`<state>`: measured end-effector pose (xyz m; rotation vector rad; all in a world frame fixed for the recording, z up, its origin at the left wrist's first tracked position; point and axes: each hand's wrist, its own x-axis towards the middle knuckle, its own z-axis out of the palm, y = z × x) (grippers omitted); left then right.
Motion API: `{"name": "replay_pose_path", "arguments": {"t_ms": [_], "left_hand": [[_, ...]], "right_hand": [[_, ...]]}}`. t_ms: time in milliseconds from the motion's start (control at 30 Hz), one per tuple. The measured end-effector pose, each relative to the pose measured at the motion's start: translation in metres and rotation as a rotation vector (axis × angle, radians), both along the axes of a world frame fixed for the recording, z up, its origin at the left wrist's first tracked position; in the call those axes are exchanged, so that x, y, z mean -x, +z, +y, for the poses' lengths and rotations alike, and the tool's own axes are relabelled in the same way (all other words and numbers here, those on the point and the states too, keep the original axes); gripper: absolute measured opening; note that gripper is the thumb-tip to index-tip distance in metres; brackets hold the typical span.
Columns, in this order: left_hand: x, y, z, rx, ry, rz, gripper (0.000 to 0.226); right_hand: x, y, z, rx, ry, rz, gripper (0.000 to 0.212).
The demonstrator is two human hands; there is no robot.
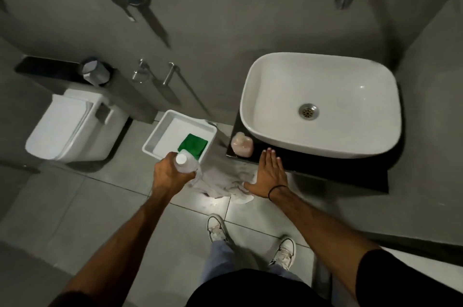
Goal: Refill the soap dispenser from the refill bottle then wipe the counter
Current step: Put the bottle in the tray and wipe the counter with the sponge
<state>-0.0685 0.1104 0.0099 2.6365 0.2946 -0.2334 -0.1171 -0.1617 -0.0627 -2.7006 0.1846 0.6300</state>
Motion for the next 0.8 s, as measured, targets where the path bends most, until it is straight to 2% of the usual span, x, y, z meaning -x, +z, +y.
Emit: {"name": "replay_pose_path", "arguments": {"t_ms": [233,467,567,667,800], "left_hand": [[-0.099,-0.041,0.079,0.036,0.024,0.038,0.074],[-0.192,-0.117,0.140,0.093,0.202,0.112,0.074],[-0.212,-0.143,0.156,0.109,0.229,0.084,0.076],[-0.221,-0.162,0.162,0.186,0.277,0.059,0.074],[-0.230,-0.172,0.162,0.302,0.356,0.086,0.077]], "right_hand": [[-0.023,-0.039,0.036,0.116,-0.190,0.030,0.131],[-0.035,-0.066,0.058,0.288,-0.274,0.065,0.129],[-0.037,-0.069,0.065,0.318,-0.311,0.082,0.128],[-0.040,-0.068,0.071,0.275,-0.404,0.072,0.129],[-0.043,-0.064,0.076,0.319,-0.407,0.108,0.126]]}}
